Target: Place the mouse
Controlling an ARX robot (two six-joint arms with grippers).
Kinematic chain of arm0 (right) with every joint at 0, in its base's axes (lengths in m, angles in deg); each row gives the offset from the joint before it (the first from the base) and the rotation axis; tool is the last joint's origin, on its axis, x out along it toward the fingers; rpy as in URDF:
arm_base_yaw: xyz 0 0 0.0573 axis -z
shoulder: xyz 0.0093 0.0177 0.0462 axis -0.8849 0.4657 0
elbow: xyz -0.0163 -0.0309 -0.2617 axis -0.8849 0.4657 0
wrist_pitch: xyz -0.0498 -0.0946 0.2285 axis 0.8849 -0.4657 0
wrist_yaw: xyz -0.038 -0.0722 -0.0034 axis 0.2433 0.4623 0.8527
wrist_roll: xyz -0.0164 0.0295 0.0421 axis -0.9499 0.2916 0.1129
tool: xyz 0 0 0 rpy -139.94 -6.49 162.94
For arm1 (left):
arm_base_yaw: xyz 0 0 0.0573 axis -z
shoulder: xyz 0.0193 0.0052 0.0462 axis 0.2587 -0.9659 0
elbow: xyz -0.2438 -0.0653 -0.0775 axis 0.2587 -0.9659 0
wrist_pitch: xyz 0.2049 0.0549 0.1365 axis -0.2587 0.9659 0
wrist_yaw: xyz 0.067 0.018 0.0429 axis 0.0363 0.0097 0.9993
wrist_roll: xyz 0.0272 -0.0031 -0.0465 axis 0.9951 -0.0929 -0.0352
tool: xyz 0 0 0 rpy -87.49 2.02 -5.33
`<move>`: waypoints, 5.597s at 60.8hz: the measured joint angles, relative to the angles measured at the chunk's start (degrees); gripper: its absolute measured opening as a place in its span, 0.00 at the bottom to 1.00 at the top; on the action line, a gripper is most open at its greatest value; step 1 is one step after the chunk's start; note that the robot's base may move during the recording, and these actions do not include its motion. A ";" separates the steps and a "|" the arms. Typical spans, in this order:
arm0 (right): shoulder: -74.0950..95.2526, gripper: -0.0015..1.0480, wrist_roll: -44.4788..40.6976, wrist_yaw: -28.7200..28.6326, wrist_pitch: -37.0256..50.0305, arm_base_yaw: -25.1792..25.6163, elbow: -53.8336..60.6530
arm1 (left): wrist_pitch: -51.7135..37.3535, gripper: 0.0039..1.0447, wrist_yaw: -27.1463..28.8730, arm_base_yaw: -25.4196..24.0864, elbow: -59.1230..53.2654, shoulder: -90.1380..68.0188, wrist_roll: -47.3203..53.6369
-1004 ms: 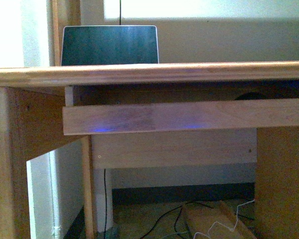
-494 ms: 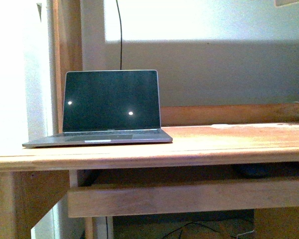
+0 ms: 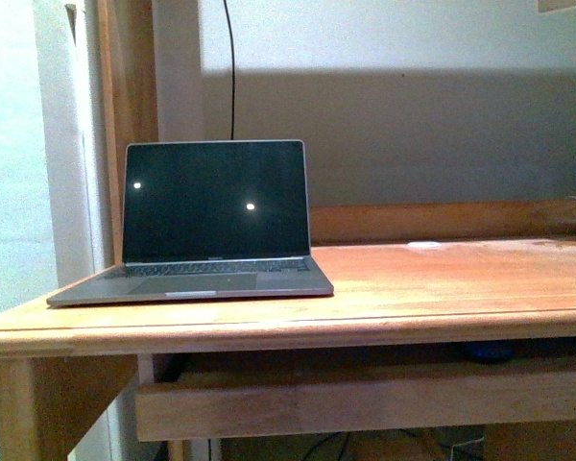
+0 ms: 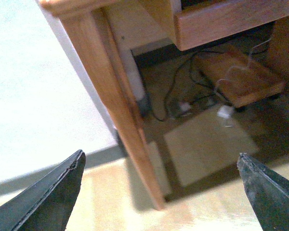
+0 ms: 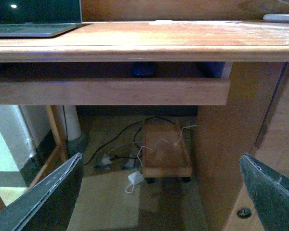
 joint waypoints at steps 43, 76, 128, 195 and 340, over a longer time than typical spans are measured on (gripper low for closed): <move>0.00 0.93 0.00 0.00 0.00 0.00 0.00 | -41.18 0.93 -10.16 7.58 32.17 -63.25 62.47; 0.00 0.93 -0.02 0.00 0.00 0.00 0.00 | -31.95 0.93 -14.60 8.83 48.44 -74.97 62.55; 0.00 0.93 0.00 -0.02 0.00 0.00 0.00 | 8.13 0.93 -31.21 10.51 29.59 -29.09 -9.27; 65.75 0.93 -4.63 8.26 11.61 -11.74 -33.73 | 8.57 0.02 11.54 0.17 -1.90 24.24 -21.86; 116.67 0.92 0.55 29.05 -3.80 -19.15 -99.06 | 29.88 0.02 10.93 -0.02 -6.91 50.80 -21.79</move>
